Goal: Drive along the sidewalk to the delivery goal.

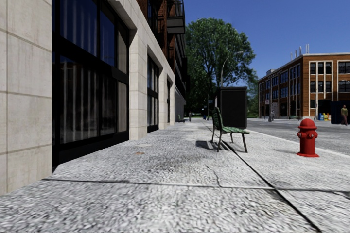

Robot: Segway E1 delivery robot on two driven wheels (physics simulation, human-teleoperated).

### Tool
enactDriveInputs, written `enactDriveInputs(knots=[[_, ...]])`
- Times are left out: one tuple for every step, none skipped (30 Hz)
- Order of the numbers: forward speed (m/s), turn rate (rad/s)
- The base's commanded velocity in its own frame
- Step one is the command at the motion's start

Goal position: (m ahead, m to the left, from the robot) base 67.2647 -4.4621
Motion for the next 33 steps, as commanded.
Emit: enactDriveInputs(knots=[[2.0, 0.36], [2.0, 0.29], [2.0, 0.23], [2.0, 0.1], [2.0, 0.0], [2.0, 0.0], [2.0, 0.0], [2.0, 0.0], [2.0, 0.0], [2.0, 0.0], [2.0, 0.0], [2.0, 0.0], [2.0, 0.0], [2.0, 0.0], [2.0, 0.0], [2.0, 0.0], [2.0, 0.0], [2.0, 0.0], [2.0, 0.0], [2.0, 0.0], [2.0, 0.0], [2.0, 0.0], [2.0, 0.0], [2.0, 0.0], [2.0, 0.0], [2.0, 0.0], [2.0, 0.0], [2.0, 0.0], [2.0, 0.0], [2.0, 0.0], [2.0, 0.0], [2.0, 0.0], [2.0, 0.0]])
